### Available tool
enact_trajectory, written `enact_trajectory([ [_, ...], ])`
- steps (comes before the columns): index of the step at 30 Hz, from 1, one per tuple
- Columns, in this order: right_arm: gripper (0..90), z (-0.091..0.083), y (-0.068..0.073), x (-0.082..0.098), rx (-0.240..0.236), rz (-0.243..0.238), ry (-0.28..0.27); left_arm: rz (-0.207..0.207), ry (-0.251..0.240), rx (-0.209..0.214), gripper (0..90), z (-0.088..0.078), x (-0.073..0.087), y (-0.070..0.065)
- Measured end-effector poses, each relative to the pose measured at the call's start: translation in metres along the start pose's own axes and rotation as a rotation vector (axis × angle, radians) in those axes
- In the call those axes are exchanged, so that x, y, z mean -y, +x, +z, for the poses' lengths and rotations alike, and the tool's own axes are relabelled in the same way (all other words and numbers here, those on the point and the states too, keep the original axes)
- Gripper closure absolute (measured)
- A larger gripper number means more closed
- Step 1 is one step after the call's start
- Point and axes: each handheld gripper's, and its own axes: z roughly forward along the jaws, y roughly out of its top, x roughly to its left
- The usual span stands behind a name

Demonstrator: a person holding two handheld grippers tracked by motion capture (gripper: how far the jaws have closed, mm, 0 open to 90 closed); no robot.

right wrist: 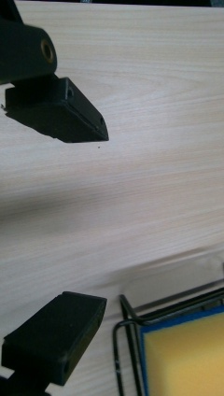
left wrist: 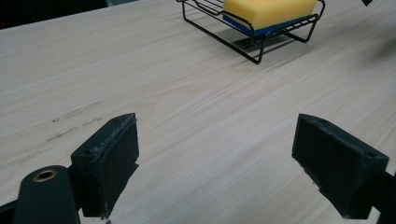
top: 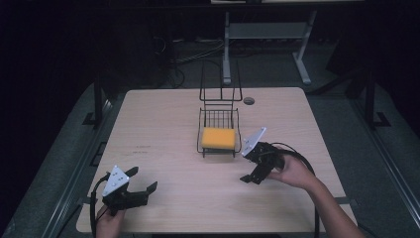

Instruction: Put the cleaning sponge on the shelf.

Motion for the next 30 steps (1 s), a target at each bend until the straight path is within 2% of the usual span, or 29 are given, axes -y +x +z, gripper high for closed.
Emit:
enact_trajectory([
  [20, 16.2, -0.012, 0.005, 0.026, 0.014, 0.037, 0.015, 0.013, 0.01, 0.001, 14.1, 0.002, 0.0, -0.002],
  [30, 15.5, -0.018, 0.008, 0.046, 0.021, 0.069, 0.017, 0.018, 0.011, 0.0, 14.1, 0.003, -0.001, -0.004],
])
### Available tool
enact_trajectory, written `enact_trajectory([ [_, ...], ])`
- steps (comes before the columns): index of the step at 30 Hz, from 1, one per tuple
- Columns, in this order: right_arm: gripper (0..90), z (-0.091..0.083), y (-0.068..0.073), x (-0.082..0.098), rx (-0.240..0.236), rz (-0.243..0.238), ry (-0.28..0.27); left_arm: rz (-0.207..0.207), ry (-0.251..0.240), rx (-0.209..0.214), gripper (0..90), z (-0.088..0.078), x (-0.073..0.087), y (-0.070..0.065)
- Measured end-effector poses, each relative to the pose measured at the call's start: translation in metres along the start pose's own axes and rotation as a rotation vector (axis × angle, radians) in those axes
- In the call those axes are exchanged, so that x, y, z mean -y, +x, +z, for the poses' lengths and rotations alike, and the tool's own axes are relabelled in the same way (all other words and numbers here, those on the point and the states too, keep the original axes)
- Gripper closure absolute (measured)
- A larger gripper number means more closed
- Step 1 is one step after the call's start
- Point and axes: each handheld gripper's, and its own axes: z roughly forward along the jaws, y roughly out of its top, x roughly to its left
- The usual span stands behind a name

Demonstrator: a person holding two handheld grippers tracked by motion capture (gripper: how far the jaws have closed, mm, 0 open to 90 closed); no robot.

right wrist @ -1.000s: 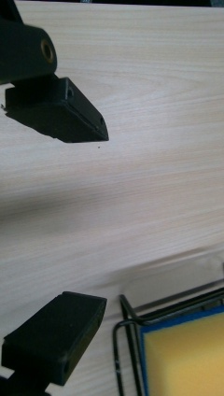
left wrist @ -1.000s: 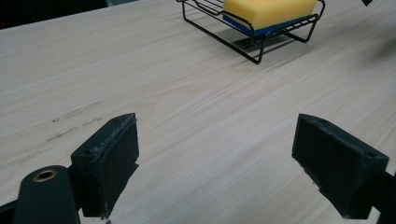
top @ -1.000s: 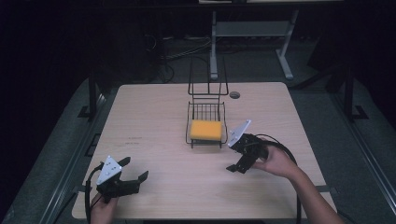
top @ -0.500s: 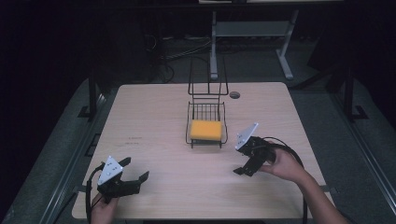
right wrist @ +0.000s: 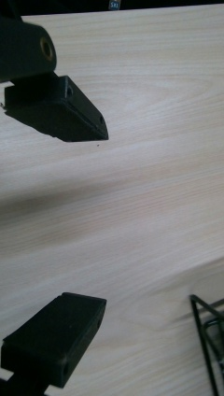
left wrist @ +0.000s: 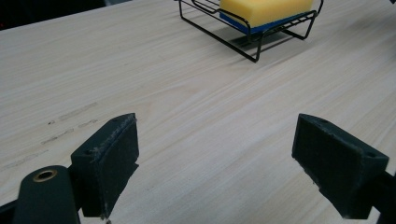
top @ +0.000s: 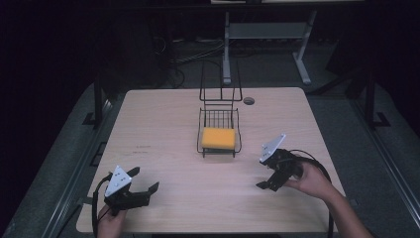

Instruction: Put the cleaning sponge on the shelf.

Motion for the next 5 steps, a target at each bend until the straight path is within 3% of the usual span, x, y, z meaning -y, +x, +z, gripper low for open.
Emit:
enact_trajectory([
  [5, 14.8, -0.004, 0.008, 0.013, 0.033, 0.003, 0.022, 0.0, -0.002, 0.003, 14.1, 0.001, 0.0, -0.001],
])
